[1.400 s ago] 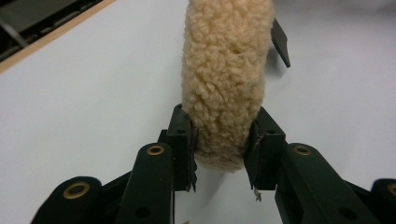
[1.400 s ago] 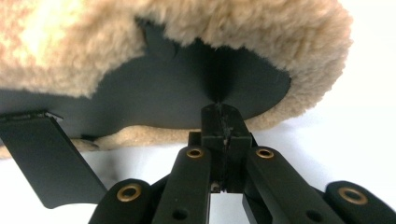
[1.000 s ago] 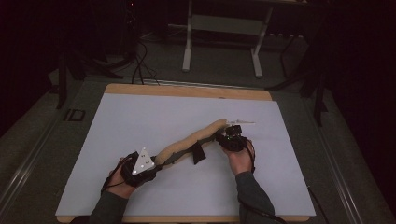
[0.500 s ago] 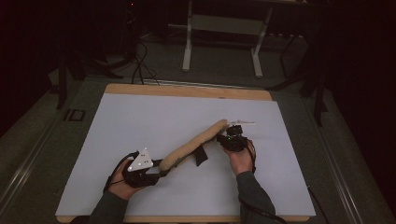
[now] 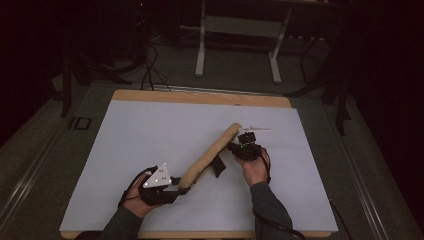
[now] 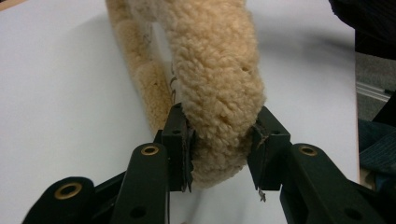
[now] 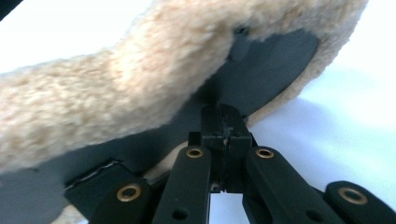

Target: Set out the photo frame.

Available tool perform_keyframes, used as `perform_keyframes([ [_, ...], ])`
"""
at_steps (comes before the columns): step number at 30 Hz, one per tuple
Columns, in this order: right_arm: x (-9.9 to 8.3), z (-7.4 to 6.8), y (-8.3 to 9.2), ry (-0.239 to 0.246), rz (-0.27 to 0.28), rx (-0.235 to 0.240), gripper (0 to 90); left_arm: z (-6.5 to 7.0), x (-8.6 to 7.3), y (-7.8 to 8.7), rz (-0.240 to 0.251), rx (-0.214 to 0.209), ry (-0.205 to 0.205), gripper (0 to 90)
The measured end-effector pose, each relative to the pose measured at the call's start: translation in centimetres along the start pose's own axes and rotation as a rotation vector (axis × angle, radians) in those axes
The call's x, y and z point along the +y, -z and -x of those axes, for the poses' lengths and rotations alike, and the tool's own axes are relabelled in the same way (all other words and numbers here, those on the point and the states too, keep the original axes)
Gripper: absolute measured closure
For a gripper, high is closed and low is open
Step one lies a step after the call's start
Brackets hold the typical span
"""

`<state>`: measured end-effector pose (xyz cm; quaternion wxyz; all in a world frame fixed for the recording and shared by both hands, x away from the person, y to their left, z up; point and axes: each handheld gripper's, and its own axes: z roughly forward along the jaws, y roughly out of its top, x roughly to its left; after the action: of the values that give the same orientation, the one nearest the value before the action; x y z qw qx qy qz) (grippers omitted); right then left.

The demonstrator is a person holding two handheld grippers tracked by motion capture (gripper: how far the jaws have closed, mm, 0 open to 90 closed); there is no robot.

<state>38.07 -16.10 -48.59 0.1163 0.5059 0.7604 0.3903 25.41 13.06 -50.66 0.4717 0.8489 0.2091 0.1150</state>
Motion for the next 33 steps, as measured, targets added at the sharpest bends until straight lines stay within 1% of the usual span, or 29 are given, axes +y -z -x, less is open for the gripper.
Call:
perform_keyframes([
  [3,0.1,-0.3,-0.1,0.008,-0.001,0.011,89.8,0.3,0.1,-0.2,-0.001,0.0,-0.006,64.9],
  [12,0.1,-0.5,-0.1,0.017,-0.011,0.028,89.8,1.3,0.6,-1.2,0.002,-0.002,-0.025,64.9],
  [15,0.2,-0.7,-0.1,0.023,-0.011,0.037,89.8,1.7,0.8,-1.6,0.0,0.004,-0.036,64.9],
  [17,0.2,-0.8,-0.1,0.025,-0.014,0.043,89.8,1.9,1.0,-1.8,-0.002,0.008,-0.036,64.9],
  [18,0.2,-1.1,-0.2,0.034,-0.018,0.057,89.8,2.0,1.0,-1.9,-0.003,0.01,-0.036,64.9],
  [20,0.2,-1.2,-0.2,0.039,-0.018,0.06,89.8,2.2,1.1,-2.1,0.0,0.013,-0.032,64.9],
  [24,0.3,-2.0,-0.3,0.064,-0.024,0.079,89.8,2.6,1.3,-2.5,0.003,0.017,-0.034,64.9],
  [27,0.4,-2.4,-0.2,0.078,-0.024,0.085,89.8,2.9,1.4,-2.9,0.005,0.026,-0.041,65.0],
  [33,0.5,-2.9,0.1,0.103,-0.026,0.095,89.9,3.3,1.6,-3.3,0.007,0.04,-0.037,64.2],
])
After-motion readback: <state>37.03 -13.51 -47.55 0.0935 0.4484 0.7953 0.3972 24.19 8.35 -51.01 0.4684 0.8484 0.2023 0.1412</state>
